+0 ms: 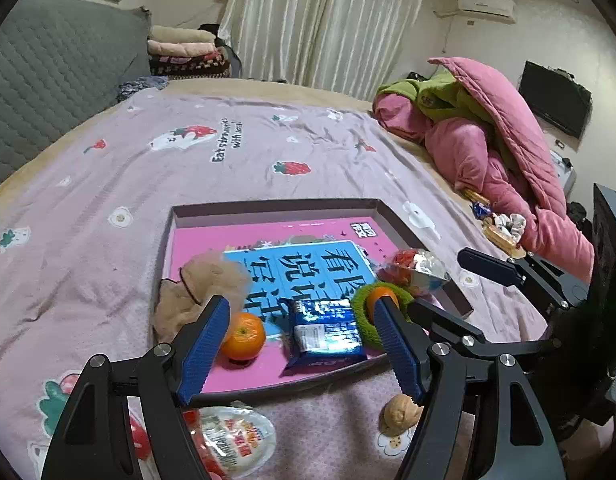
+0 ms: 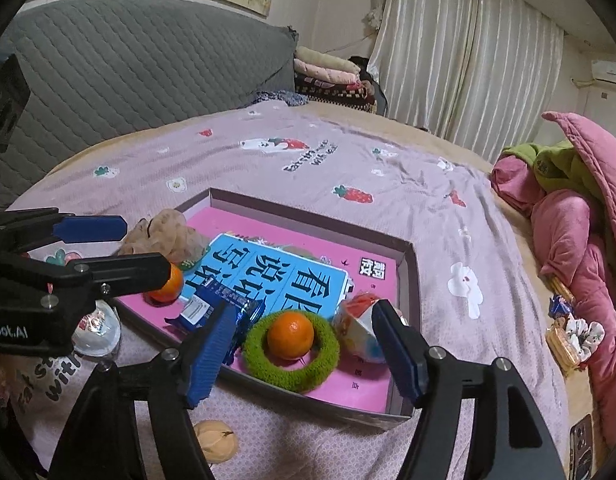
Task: Organize objects
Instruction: 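Withdraw both open tools from the tray toward the bag and walnut beside it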
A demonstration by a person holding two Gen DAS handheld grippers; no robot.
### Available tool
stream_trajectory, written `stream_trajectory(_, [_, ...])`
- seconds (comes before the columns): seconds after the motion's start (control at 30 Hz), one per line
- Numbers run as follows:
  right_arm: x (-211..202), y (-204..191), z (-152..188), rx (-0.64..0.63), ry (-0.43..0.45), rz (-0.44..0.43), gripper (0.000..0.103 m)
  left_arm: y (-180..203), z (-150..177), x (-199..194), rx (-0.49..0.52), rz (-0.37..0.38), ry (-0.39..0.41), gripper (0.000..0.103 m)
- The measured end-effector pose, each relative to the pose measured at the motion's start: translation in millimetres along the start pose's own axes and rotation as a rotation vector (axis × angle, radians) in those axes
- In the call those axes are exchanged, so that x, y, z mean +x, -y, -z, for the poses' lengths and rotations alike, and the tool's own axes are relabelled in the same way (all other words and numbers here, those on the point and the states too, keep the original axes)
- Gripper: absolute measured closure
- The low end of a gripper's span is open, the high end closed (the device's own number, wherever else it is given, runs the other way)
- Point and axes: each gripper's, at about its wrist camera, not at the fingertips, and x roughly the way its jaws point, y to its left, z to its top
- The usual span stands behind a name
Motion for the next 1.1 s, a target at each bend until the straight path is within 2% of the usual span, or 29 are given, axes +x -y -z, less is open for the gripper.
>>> stream_trajectory(0.43, [-17,-4,-5,0.022,0.058,-0.06,0.029,-22,3,-28,-0.014,-0.036,0.031,0.027])
stream_trajectory(0.67, [-27,-4,-5,0.058,0.083,-0.089,0.027,-29,12,-36,-0.005,-0.044,0.022,0.027])
stream_trajectory(0.83, [-30,-4,-1,0.081,0.071,-0.114,0.027,-34,18,-39,0.005,-0.047,0.009,0.027])
stream_trajectory(1.1, [-31,-11,4,0.042,0.053,-0.114,0.027,-36,28,-42,0.014,-0.045,-0.01,0.027])
